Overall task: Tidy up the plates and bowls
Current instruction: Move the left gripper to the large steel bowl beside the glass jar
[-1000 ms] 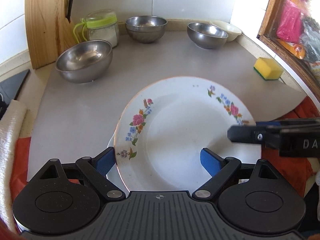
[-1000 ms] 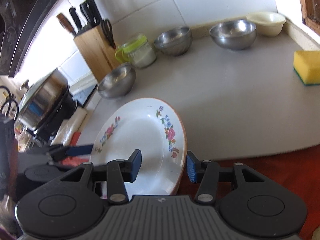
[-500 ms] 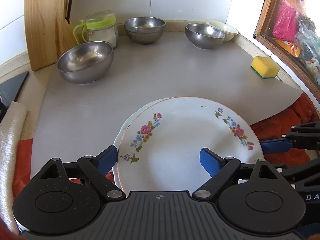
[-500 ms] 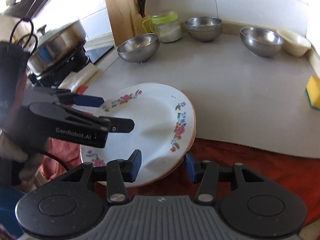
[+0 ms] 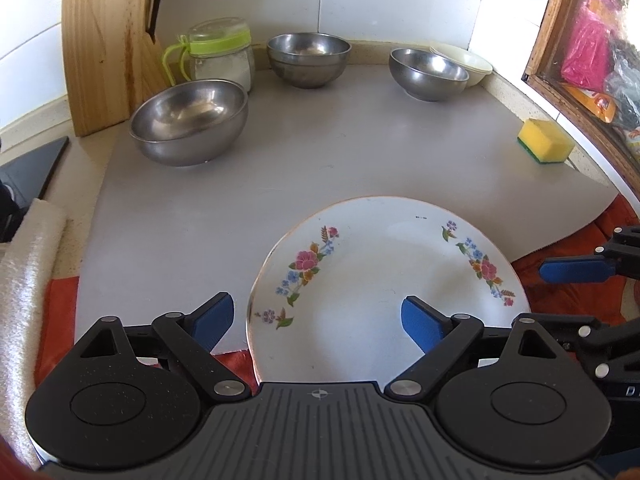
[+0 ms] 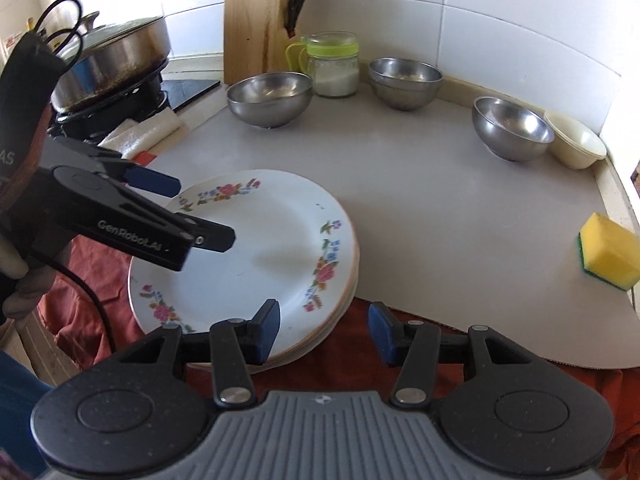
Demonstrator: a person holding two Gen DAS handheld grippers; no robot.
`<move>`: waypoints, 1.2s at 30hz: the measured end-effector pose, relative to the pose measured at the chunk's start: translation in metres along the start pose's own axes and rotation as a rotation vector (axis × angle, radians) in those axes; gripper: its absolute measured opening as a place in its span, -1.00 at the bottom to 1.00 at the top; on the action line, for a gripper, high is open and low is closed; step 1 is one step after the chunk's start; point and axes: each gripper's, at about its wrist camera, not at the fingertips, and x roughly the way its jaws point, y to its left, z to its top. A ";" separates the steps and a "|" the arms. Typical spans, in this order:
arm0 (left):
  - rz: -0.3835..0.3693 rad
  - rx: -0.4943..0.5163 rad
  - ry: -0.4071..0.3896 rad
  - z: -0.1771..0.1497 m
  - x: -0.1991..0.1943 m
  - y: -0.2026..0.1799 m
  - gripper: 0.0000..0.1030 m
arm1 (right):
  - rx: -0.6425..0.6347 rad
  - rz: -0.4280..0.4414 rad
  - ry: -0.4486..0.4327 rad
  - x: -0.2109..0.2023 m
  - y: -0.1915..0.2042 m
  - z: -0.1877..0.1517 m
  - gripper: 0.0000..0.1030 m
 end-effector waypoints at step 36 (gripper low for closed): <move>0.177 -0.138 -0.232 0.130 -0.044 0.087 0.95 | 0.099 0.055 -0.253 0.005 -0.019 0.193 0.03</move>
